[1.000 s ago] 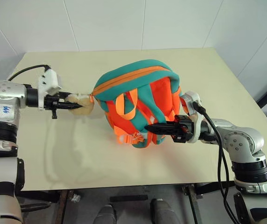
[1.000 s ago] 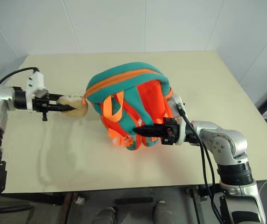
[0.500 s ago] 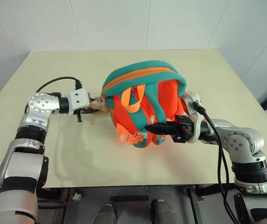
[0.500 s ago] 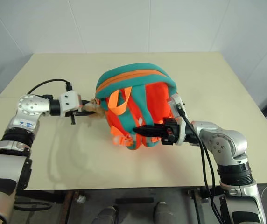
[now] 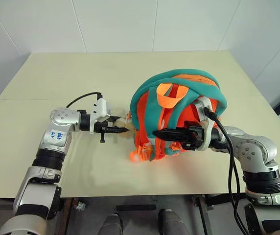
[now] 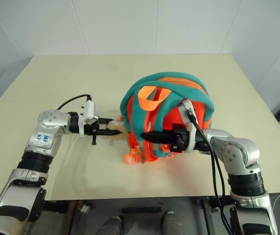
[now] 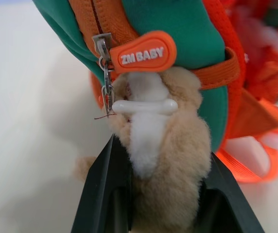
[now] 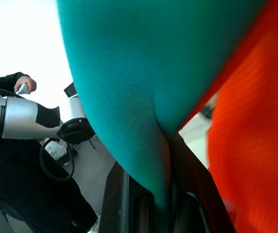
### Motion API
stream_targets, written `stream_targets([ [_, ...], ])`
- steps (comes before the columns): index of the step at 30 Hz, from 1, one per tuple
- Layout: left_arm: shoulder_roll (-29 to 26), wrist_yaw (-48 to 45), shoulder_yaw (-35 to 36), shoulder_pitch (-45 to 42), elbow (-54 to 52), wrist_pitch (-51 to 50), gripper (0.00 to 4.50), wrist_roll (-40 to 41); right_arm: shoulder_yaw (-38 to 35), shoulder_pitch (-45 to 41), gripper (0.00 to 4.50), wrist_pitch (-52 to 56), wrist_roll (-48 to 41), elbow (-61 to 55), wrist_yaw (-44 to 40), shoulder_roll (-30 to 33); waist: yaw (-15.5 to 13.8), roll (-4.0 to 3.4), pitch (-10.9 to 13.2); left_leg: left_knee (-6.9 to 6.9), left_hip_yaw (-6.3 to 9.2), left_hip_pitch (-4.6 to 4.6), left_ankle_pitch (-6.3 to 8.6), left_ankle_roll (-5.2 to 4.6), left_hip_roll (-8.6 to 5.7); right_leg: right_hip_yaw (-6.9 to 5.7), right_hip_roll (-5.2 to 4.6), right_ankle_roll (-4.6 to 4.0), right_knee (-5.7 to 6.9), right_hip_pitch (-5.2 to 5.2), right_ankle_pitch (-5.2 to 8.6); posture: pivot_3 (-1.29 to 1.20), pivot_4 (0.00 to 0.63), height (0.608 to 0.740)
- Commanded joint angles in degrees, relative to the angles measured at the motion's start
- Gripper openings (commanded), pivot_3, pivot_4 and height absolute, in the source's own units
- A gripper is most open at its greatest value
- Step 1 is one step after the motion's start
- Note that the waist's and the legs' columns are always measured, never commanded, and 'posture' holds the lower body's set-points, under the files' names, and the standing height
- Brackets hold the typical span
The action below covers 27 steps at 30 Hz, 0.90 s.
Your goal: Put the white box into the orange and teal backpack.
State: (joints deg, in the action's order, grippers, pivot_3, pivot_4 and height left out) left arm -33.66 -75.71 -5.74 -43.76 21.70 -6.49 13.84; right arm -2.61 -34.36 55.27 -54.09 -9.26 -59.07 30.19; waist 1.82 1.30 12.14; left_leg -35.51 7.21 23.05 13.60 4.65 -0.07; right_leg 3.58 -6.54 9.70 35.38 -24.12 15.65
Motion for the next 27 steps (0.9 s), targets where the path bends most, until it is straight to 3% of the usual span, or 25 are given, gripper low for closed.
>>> stream_targets([
  [1,-0.7,-3.9,-2.8,1.4,-1.5,-6.5,1.02,0.8,-0.1,-0.5,0.0,-0.8,-0.9,-1.5,-0.2,-0.9,-0.1,0.0,0.0,0.0,0.01,-0.02,0.0,0.0,0.01,0.0,0.01,-0.01,0.02,0.0,0.0,0.0,0.15,0.74],
  [7,-1.2,-6.4,-5.7,0.0,0.2,-10.2,1.02,-1.4,-0.3,-0.3,0.0,-0.9,-0.9,-1.7,0.3,-1.5,-0.3,0.0,0.0,-0.04,0.02,-0.05,-0.05,-0.03,0.0,0.0,0.0,-0.04,0.04,0.06,-0.03,0.0,0.15,0.74],
  [13,1.5,-2.9,-6.7,-1.3,4.8,-5.0,1.02,-4.9,-0.6,-0.3,0.0,-1.0,-0.9,-1.7,0.5,-1.5,-0.3,0.0,0.0,-0.01,0.01,-0.06,-0.04,-0.03,0.0,0.0,0.0,-0.04,-0.03,0.06,-0.03,0.0,0.15,0.74],
  [17,3.7,1.1,-2.9,-3.7,6.3,0.6,1.02,-4.0,-0.6,0.1,0.0,-2.0,0.7,-2.1,1.9,-1.0,-0.8,0.0,0.0,-0.09,0.05,-0.15,-0.04,-0.03,-0.02,-0.04,-0.02,0.01,-0.07,0.25,-0.07,0.0,0.15,0.74],
  [21,0.5,2.8,1.4,-4.1,2.7,-2.1,2.15,-2.0,-3.4,0.5,1.3,-3.7,0.7,-4.2,2.3,1.2,-0.7,0.0,0.0,-0.09,0.03,-0.21,-0.05,-0.03,-0.01,-0.04,-0.02,0.06,-0.39,0.41,-0.17,0.0,0.15,0.74],
  [27,-7.4,3.4,8.8,3.1,-10.8,-8.2,4.08,3.5,-11.3,5.3,3.33,-5.2,0.4,-12.1,3.8,9.3,0.0,-0.01,0.0,0.3,0.01,-0.23,-0.03,-0.03,0.01,-0.03,-0.03,0.06,-0.54,0.36,-0.17,0.0,0.15,0.74],
])
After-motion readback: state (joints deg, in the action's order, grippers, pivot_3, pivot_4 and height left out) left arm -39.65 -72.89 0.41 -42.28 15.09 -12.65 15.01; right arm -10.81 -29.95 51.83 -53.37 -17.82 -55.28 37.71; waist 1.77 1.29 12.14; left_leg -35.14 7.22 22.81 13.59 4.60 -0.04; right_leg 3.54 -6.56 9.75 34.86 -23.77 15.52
